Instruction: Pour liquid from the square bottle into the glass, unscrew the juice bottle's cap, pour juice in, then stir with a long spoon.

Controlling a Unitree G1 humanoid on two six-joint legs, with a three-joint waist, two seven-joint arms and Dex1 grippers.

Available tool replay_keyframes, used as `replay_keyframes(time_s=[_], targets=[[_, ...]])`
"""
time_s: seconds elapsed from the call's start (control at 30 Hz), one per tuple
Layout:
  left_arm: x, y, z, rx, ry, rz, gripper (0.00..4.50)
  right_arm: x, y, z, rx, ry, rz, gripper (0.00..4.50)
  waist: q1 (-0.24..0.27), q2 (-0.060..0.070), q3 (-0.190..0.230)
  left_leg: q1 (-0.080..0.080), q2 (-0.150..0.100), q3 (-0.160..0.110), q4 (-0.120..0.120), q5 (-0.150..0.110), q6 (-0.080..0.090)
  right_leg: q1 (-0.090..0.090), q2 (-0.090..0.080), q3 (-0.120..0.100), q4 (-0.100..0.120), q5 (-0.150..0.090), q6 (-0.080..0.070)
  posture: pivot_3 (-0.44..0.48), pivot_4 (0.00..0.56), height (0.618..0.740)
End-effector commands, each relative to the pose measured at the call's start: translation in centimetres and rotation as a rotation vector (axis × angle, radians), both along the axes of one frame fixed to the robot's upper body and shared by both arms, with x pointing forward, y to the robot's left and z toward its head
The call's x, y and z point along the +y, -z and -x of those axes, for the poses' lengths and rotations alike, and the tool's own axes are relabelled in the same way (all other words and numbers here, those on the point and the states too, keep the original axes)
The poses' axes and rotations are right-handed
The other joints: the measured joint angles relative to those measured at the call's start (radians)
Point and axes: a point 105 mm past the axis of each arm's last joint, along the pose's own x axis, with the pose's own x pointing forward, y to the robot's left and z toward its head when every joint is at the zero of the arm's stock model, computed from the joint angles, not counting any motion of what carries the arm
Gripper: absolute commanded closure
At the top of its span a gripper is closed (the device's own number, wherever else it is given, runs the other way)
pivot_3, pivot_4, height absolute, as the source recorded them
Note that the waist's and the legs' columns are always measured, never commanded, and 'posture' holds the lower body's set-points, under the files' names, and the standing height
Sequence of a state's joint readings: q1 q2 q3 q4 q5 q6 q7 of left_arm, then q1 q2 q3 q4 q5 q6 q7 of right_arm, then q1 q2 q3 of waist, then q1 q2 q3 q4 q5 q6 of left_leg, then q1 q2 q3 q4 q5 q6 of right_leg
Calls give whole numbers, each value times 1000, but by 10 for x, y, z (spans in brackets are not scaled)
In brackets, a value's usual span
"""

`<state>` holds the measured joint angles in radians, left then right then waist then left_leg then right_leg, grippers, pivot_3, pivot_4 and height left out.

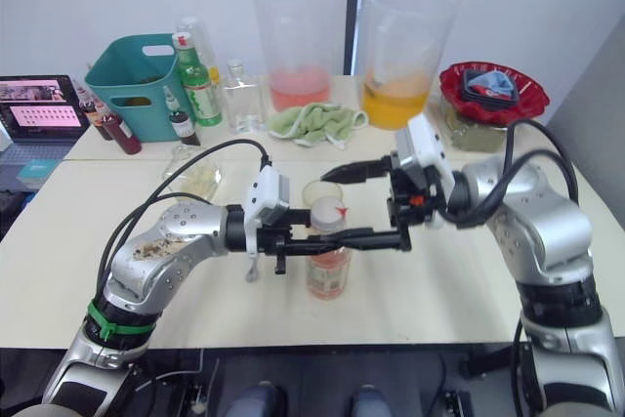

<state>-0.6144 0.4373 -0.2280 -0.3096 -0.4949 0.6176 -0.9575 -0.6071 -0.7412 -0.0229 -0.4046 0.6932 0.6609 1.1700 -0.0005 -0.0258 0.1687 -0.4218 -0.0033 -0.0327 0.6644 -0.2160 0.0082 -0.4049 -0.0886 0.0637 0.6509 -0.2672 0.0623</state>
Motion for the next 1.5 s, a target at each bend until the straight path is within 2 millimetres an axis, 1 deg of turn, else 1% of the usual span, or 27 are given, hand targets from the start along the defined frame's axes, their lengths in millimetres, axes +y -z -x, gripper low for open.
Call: replay_keyframes(time_s=[0.03, 0.13, 0.33, 0.4, 0.5, 0.53, 0.6, 0.63, 0.77, 0.83, 0.9, 0.97, 1.1, 1.23, 1.3, 1.33, 1.47, 1.5], targets=[[-6, 0, 4, 6, 40, -2, 3242, 2, -11, 4, -54, 96, -45, 40, 0, 0, 0, 0, 0, 0, 0, 0, 0, 0, 0, 0, 0, 0, 0, 0, 150, 740], [-7, 0, 5, 7, 56, -8, 3242, -1, -11, 1, -25, 176, -70, 40, 3, 0, 0, 0, -1, 0, 0, 0, 0, 1, 0, 0, -1, 0, 0, 0, 150, 740], [-7, -1, 4, 3, 59, -13, 3242, 2, -10, 3, 38, 210, -111, 40, 3, 0, 0, 0, -1, 1, 0, 0, 0, 1, 0, 0, -1, 0, 0, 0, 150, 740], [-7, -2, 3, -1, 57, -14, 3242, 2, -10, 3, 50, 217, -113, 563, 4, 0, 0, 0, -1, 1, 0, 0, 0, 1, 0, 0, -1, 0, 0, 0, 150, 740], [-6, -3, 2, -1, 49, -16, 3242, 4, -10, 4, 67, 210, -125, 1567, 3, 0, 0, 0, -1, 1, 0, 0, 0, 1, 0, 0, -1, 0, 0, 0, 150, 740], [-6, -3, 2, 0, 47, -16, 3242, 5, -10, 5, 72, 206, -129, 1722, 3, 0, 0, 0, -1, 1, 0, 0, 0, 1, 1, 0, -1, 0, 0, 0, 150, 740], [-5, -3, 1, 0, 42, -16, 3242, 6, -10, 6, 75, 191, -130, 2538, 3, 0, 0, 0, -1, 1, 0, 0, 0, 1, 1, 0, -1, 0, 0, 0, 150, 740], [-4, -3, 1, 0, 37, -16, 3242, 7, -10, 6, 77, 181, -128, 2816, 3, 0, 0, 0, -1, 2, 0, 0, 0, 1, 1, 0, -1, 0, 0, 0, 150, 740], [0, -3, 0, 0, 11, -20, 3242, 12, -3, 7, 68, 96, -74, 2817, 0, 0, 0, 0, 0, 3, 0, 0, 0, 1, 1, 0, -2, 0, 0, 0, 150, 740], [2, -3, 0, 2, 1, -22, 3242, 14, 2, 6, 41, 14, -26, 2817, -4, 0, 0, 0, 0, 3, 0, 0, 0, 1, 1, 0, -2, 0, 0, 0, 150, 740], [3, -3, 1, 3, -5, -25, 3242, 19, 7, 10, 38, -168, 24, 2818, -11, 0, 0, 0, 0, 5, 0, 0, 0, 1, 2, 0, -2, 0, 0, 0, 150, 740], [4, -2, 1, 6, -3, -33, 3242, 21, 6, 8, 59, -287, 29, 2818, -14, 0, 0, 1, 1, 6, 0, 0, 0, 2, 3, 0, -2, 0, 0, 0, 150, 740], [4, -2, 4, -8, 2, -51, 3242, 20, 1, -8, 34, -410, 112, 2818, -15, 0, 0, 1, 1, 6, 0, 0, 0, 1, 3, 0, -2, 0, 0, 0, 150, 740], [4, -3, 5, -15, 1, -53, 3242, 20, -13, -20, 37, -438, 121, 2818, -14, 0, 0, 1, 1, 5, 0, 0, 0, 1, 3, 0, -1, 0, 0, 0, 150, 740], [4, -4, 5, -15, 0, -51, 3242, 19, -20, -21, 58, -443, 120, 1758, -14, 0, 0, 1, 1, 3, 0, 0, 0, 0, 3, 0, -1, 0, 0, 0, 150, 740], [3, -4, 6, -15, -1, -51, 3242, 18, -21, -20, 63, -445, 124, 1491, -14, 0, 0, 1, 1, 2, 0, 0, 0, 0, 2, 0, -1, 0, 0, 0, 150, 740], [3, -4, 7, -24, 8, -63, 3242, 13, -27, -13, 57, -452, 131, 130, -11, 0, 0, 0, 1, 0, 0, 0, 0, 0, 2, 0, -1, 0, 0, 0, 150, 740], [2, -4, 7, -24, 10, -60, 3242, 11, -30, -10, 53, -449, 127, 19, -11, 0, 0, 0, 1, 0, 0, 0, 0, 0, 1, 0, -1, 0, 0, 0, 150, 740]])
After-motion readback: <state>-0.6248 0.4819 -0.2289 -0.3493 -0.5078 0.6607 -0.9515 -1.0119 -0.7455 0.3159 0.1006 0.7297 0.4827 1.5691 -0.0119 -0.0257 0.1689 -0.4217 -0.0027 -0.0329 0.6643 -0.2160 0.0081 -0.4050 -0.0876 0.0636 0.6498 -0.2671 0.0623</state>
